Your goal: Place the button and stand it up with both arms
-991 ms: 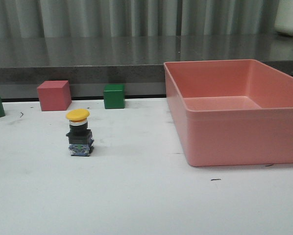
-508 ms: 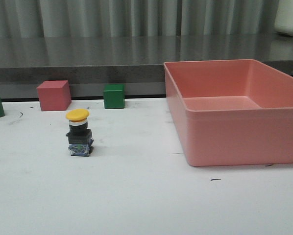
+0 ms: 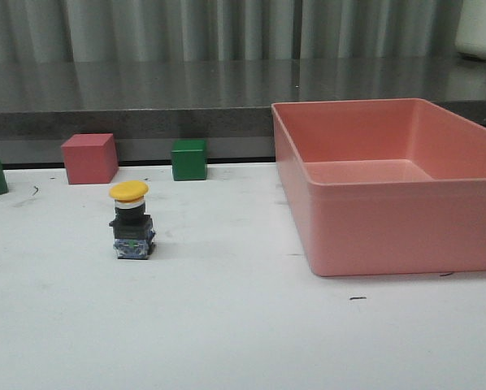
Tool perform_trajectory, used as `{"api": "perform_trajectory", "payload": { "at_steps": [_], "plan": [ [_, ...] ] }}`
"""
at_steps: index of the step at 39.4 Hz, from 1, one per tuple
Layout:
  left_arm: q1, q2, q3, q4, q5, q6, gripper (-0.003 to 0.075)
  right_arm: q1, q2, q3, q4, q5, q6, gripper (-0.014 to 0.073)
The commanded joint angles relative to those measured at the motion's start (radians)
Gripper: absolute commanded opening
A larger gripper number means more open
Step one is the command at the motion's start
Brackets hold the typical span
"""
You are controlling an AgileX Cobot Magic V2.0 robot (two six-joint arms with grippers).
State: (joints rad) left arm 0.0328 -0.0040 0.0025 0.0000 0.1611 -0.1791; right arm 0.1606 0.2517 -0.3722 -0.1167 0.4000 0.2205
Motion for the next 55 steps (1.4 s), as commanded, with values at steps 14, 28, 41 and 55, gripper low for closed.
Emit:
{"api": "perform_trajectory", "payload": {
  "at_steps": [14,28,41,55],
  "plan": [
    [0.002,-0.024,0.010,-0.007,-0.085,-0.001,-0.0020,-0.005,0.006,-0.023,-0.013,-0.088,-0.008,-0.0069],
    [0.002,-0.024,0.010,-0.007,-0.085,-0.001,-0.0020,-0.005,-0.075,0.155,0.087,-0.284,-0.198,-0.0069],
    [0.002,-0.024,0.010,-0.007,-0.085,-0.001,-0.0020,-0.115,-0.262,0.390,0.206,-0.311,-0.203,-0.0069],
    [0.002,-0.024,0.010,-0.007,-0.085,-0.001,-0.0020,-0.122,-0.280,0.394,0.206,-0.218,-0.203,-0.0069]
  ]
}}
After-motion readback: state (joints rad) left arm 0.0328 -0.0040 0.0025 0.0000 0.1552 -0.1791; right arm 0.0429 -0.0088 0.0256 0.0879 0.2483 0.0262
